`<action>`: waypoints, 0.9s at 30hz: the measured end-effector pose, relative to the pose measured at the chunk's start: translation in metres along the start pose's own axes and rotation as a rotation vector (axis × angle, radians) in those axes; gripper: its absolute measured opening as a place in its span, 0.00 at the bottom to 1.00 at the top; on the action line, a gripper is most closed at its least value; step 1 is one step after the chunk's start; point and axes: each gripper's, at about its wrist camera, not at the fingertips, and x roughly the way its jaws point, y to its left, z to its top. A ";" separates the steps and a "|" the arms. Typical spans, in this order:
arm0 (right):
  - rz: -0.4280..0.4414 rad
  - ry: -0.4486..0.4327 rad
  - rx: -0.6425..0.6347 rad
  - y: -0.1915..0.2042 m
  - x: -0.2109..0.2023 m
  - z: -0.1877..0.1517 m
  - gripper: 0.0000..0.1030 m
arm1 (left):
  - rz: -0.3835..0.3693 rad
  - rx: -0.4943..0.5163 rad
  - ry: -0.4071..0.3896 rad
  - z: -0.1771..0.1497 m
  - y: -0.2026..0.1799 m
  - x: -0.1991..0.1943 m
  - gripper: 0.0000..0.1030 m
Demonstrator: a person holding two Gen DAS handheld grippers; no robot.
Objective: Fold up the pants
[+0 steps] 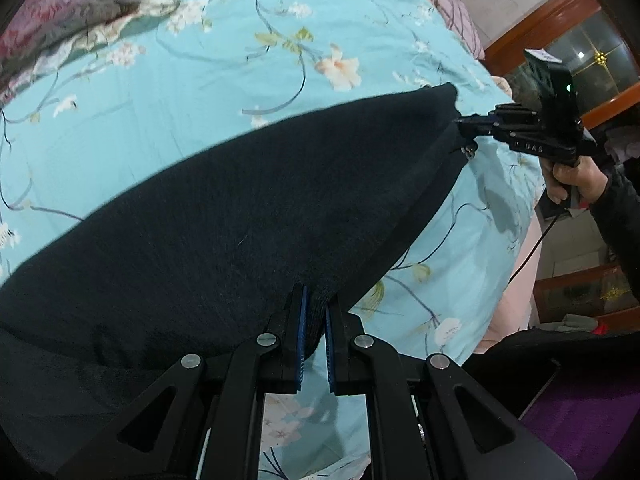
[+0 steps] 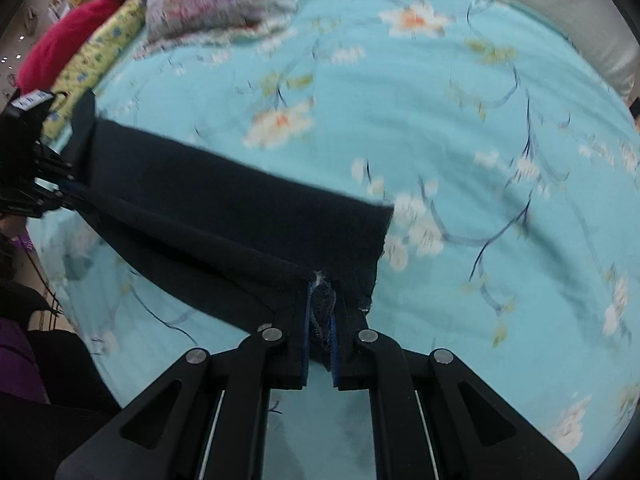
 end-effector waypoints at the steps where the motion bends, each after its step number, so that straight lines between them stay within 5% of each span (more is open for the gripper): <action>1: 0.001 0.007 0.002 0.000 0.003 -0.002 0.08 | -0.003 -0.004 0.008 -0.001 0.001 0.003 0.07; 5: -0.004 0.008 0.013 0.002 0.002 -0.003 0.09 | -0.010 -0.019 0.032 -0.005 0.003 0.013 0.15; 8: -0.012 0.012 0.027 0.005 -0.005 -0.004 0.20 | -0.027 -0.036 0.043 -0.010 0.004 0.017 0.27; 10: -0.019 0.007 0.043 0.010 -0.014 -0.006 0.52 | -0.034 -0.042 0.034 -0.015 0.003 0.014 0.32; 11: -0.008 -0.019 0.045 0.013 -0.022 -0.006 0.56 | -0.035 -0.046 0.026 -0.016 0.003 0.011 0.34; 13: 0.012 -0.067 0.051 0.022 -0.034 -0.006 0.58 | -0.037 -0.071 0.003 -0.022 0.005 0.005 0.43; 18: 0.072 -0.156 0.060 0.051 -0.047 0.013 0.58 | -0.023 -0.153 -0.064 -0.032 0.015 -0.018 0.44; 27: 0.268 -0.175 -0.009 0.132 -0.010 0.062 0.58 | 0.066 -0.404 -0.228 -0.063 0.074 -0.080 0.51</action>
